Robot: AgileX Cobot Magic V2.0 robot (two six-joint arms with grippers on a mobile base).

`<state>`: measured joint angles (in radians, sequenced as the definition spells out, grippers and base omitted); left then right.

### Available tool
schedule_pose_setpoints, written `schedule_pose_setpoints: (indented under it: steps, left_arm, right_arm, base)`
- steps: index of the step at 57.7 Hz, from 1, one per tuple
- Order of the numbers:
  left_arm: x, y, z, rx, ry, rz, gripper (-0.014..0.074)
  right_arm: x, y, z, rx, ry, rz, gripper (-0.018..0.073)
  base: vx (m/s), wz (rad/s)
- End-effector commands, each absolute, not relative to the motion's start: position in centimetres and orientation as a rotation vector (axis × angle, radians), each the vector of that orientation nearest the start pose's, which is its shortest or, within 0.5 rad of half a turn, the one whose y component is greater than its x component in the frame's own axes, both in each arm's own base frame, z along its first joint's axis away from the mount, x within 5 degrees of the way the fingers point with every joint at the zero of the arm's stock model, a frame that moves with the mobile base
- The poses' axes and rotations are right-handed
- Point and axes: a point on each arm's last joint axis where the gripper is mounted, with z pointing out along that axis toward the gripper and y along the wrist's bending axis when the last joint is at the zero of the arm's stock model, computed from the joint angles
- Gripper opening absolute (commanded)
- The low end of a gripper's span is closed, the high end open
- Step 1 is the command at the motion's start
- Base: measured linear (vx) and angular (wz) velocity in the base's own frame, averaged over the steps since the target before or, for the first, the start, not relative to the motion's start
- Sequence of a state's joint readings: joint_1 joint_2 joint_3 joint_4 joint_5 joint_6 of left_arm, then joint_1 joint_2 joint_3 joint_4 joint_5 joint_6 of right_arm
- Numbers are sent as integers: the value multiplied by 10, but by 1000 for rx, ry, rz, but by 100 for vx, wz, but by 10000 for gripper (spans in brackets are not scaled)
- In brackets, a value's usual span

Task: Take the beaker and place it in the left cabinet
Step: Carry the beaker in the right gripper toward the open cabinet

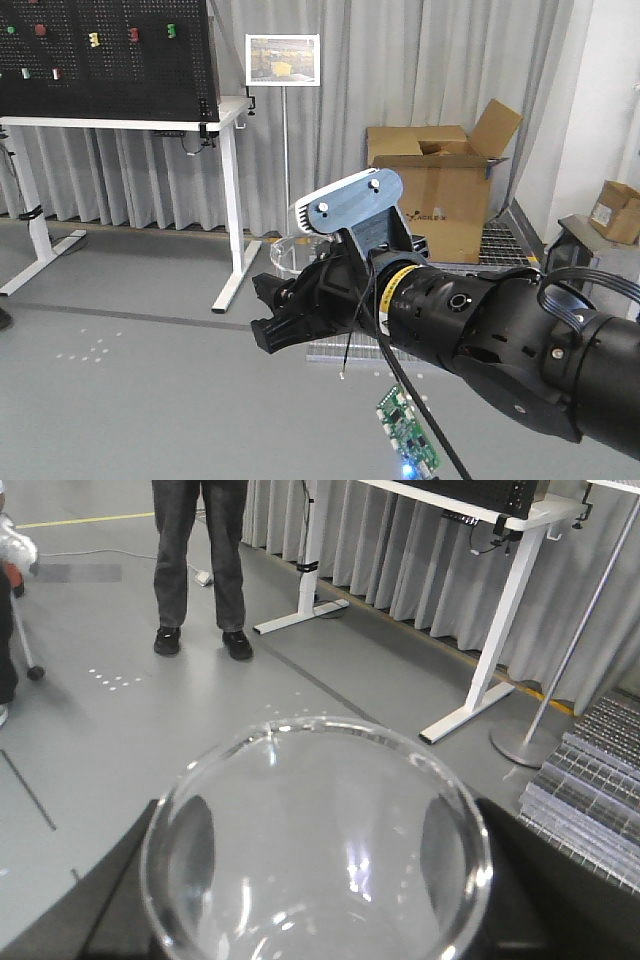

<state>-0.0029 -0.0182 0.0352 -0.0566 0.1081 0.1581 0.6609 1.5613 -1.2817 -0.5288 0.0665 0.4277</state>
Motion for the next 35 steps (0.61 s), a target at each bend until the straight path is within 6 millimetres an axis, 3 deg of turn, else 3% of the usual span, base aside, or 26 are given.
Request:
schedule_pose_setpoints:
  steps: [1, 35]
  left_arm:
    - [55, -1, 207, 78, 1496, 68, -6]
    - [55, -1, 207, 78, 1496, 68, -6]
  right_arm:
    - [290, 224, 390, -638, 1569, 416, 155]
    - [290, 224, 391, -638, 1568, 417, 155]
  base:
    - [58, -1]
    - [60, -5]
